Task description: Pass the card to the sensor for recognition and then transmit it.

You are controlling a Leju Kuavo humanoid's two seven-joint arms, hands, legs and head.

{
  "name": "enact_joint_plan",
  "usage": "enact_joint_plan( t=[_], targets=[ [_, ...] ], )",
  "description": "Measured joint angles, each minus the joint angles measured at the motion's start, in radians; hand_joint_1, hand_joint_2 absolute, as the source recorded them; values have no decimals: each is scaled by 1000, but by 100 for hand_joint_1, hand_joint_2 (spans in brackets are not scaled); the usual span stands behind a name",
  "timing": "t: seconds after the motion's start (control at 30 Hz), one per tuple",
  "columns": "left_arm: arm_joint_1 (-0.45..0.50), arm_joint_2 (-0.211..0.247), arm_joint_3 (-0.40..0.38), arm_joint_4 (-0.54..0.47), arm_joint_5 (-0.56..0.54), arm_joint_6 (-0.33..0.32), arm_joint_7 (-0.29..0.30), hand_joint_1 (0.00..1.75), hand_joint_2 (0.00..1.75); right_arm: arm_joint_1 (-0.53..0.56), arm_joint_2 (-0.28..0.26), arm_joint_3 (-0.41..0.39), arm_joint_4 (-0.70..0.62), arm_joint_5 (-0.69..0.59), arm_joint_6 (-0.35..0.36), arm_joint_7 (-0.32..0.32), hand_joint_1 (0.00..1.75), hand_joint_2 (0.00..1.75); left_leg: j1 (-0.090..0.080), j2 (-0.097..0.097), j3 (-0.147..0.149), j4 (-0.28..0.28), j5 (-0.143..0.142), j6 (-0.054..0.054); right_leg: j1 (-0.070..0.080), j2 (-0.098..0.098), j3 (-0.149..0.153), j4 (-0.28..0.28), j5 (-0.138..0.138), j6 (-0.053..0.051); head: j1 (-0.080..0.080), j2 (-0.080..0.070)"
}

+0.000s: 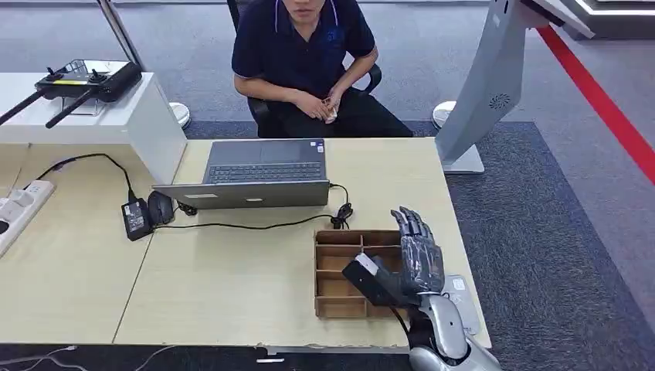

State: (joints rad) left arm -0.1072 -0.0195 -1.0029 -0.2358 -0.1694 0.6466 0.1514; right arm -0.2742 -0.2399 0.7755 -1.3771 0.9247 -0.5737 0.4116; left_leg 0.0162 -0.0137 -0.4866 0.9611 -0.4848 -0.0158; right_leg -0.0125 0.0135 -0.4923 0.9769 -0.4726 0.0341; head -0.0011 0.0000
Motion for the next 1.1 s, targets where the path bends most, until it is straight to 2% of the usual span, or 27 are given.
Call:
enact_joint_plan(
  t=[1.1],
  targets=[
    [-5,0,0,0,-6,-3,0,0,175,-7,0,-2,0,1,-11,-13,30,175,0,0,0,0,0,0,0,0,0,0,0,0,0,0]
  ],
)
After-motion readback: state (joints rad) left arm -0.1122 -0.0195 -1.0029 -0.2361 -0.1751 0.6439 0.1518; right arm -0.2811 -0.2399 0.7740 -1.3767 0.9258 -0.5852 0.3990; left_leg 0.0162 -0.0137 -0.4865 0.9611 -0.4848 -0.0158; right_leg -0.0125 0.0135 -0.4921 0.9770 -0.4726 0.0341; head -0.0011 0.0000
